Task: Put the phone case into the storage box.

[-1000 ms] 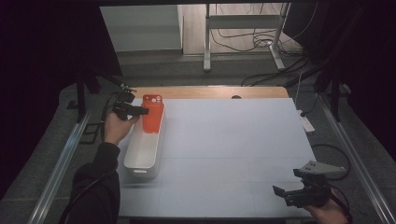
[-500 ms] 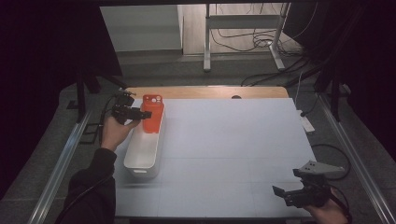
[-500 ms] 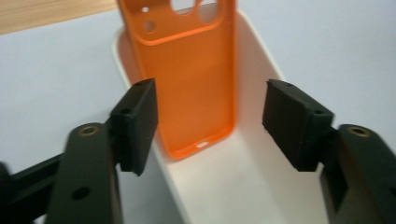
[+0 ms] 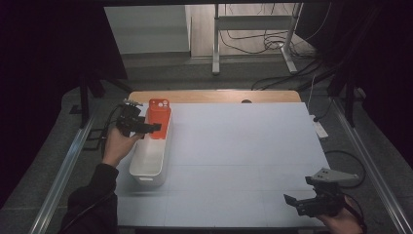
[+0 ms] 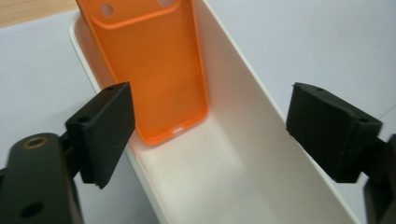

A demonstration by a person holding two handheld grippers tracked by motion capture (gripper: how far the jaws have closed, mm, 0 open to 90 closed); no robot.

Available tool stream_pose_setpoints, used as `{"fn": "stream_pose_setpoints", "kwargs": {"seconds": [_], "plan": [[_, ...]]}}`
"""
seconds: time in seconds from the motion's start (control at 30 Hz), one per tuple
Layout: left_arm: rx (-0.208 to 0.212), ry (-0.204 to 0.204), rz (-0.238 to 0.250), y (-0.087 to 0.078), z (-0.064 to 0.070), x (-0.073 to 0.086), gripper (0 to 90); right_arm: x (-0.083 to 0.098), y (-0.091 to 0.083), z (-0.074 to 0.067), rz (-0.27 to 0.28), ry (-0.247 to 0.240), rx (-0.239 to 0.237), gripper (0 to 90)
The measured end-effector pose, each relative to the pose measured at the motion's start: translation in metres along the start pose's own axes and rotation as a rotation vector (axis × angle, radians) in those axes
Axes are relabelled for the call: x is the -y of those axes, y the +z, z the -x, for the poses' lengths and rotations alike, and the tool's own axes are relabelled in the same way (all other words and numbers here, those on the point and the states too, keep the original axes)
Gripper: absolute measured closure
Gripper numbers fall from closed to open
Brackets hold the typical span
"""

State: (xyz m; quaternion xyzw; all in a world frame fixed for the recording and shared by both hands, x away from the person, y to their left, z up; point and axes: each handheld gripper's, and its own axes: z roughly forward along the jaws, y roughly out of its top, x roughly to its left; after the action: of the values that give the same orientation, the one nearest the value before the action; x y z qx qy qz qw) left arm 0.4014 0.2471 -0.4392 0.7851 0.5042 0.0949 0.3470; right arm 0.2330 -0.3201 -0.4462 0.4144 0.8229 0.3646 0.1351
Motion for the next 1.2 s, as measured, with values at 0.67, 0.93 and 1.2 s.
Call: {"fn": "stream_pose_setpoints", "kwargs": {"seconds": [0.67,0.93,1.2], "plan": [[0.009,0.110,0.025,-0.009,0.032,0.024,2.9,-0.001,0.001,-0.001,-0.010,-0.007,0.004,0.0],[0.022,0.140,0.045,-0.014,0.050,0.034,1.0,0.000,0.001,-0.001,-0.014,-0.004,0.004,0.0],[0.021,0.162,0.068,-0.022,0.057,0.043,1.1,-0.001,0.002,-0.001,-0.021,-0.007,0.004,0.0]]}}
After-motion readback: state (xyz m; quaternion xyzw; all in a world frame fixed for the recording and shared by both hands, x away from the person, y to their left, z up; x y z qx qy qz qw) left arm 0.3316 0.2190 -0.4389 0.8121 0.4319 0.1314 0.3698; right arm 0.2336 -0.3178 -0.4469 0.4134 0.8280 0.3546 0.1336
